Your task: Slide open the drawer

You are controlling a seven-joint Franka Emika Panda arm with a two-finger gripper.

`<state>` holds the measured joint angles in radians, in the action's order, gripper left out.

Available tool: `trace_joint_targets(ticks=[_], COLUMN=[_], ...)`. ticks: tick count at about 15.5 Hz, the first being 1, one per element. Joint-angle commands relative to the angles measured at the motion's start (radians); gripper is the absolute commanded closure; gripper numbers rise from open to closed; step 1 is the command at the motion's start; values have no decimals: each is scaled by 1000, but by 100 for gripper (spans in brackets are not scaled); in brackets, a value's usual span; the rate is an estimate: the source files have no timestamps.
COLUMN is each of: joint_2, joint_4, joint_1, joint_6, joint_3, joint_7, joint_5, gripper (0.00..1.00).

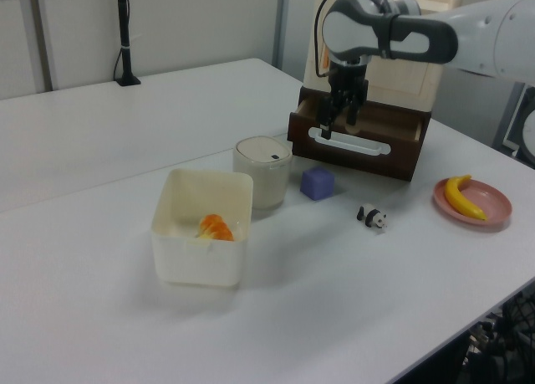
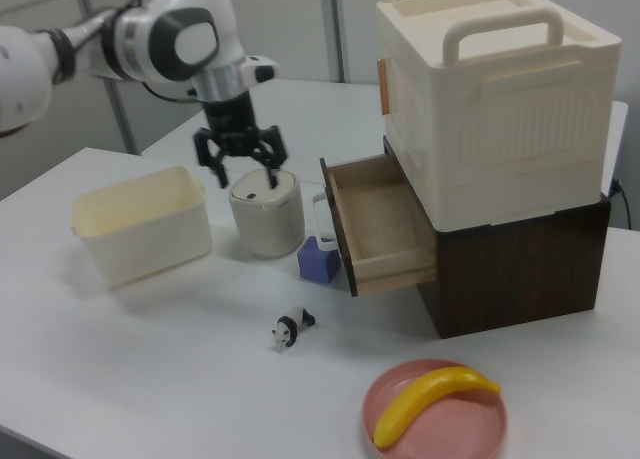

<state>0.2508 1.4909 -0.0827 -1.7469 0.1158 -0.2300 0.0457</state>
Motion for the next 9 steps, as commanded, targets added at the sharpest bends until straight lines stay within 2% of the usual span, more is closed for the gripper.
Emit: trace_joint_targets(ticks=[1, 3, 6, 9], joint_2=[-113, -131, -159, -169], joint_4=[77, 101, 135, 147], joint_1=[-3, -3, 11, 17], joint_6=[104, 105, 102, 101], joint_3=[-40, -65, -90, -88], joint_7=[296, 473, 463, 446], joint_5=[-29, -17, -3, 0], gripper=[0, 0, 0, 0])
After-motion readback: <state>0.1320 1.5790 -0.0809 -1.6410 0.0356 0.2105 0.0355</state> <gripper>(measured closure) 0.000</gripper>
